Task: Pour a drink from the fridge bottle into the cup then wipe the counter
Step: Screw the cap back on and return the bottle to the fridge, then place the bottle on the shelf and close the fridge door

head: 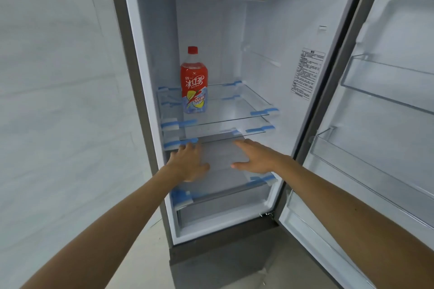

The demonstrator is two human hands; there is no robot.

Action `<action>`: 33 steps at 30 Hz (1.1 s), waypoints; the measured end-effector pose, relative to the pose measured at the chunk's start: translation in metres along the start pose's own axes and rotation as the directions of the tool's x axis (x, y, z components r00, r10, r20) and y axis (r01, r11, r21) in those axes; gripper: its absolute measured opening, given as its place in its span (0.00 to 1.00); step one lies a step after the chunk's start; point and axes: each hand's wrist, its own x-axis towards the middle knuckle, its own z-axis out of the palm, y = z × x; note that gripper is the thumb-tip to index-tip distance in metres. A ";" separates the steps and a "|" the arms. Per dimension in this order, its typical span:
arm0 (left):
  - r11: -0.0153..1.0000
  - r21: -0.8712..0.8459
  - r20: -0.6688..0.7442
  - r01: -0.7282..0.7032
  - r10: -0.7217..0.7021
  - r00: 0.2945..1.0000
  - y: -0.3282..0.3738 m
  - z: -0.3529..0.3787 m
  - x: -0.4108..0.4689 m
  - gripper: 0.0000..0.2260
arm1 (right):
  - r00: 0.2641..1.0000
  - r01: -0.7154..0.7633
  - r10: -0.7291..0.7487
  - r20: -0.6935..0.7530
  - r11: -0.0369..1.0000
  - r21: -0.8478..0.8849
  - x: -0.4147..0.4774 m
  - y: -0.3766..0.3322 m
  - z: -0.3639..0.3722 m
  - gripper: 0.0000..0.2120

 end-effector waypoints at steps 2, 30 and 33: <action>1.000 0.017 -0.003 0.002 -0.002 1.000 0.003 0.003 -0.009 0.34 | 1.000 -0.001 0.001 0.002 1.000 -0.022 -0.011 -0.002 0.004 0.41; 0.996 0.018 -0.017 0.089 -0.088 0.996 0.134 0.057 -0.214 0.36 | 0.997 0.055 -0.056 -0.059 0.998 -0.017 -0.236 -0.003 0.062 0.38; 0.996 0.041 -0.021 0.077 -0.076 0.997 0.138 0.059 -0.229 0.35 | 0.996 0.050 -0.051 -0.072 0.999 -0.022 -0.257 -0.006 0.062 0.38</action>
